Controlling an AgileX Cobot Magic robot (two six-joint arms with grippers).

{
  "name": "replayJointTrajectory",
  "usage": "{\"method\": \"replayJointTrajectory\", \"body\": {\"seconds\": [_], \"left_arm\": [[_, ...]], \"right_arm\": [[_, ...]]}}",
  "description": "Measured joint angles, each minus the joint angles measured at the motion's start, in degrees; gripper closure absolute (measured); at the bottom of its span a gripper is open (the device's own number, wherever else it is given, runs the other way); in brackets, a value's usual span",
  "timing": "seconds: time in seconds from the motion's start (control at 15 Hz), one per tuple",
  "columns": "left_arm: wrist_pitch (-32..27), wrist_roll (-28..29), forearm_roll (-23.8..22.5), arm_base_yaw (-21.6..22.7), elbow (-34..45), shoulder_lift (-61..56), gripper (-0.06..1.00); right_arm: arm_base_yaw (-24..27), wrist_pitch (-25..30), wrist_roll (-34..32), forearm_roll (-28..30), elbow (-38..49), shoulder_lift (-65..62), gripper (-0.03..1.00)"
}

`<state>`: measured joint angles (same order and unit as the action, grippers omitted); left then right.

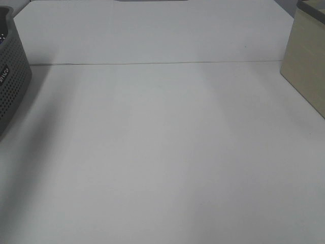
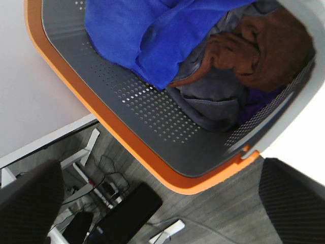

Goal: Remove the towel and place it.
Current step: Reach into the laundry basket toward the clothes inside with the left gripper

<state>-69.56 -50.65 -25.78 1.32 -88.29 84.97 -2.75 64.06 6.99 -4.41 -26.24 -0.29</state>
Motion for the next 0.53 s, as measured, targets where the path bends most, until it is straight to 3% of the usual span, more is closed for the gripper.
{"method": "replayJointTrajectory", "body": {"seconds": [0.13, 0.53], "left_arm": [[0.1, -0.3, -4.1, 1.0, -4.0, 7.8, -0.05], [2.7, -2.9, -2.6, 9.2, -9.2, 24.9, -0.05]], "right_arm": [[0.0, 0.0, 0.0, 0.0, 0.0, 0.0, 0.15], [0.0, 0.0, 0.0, 0.0, 0.0, 0.0, 0.15]]}}
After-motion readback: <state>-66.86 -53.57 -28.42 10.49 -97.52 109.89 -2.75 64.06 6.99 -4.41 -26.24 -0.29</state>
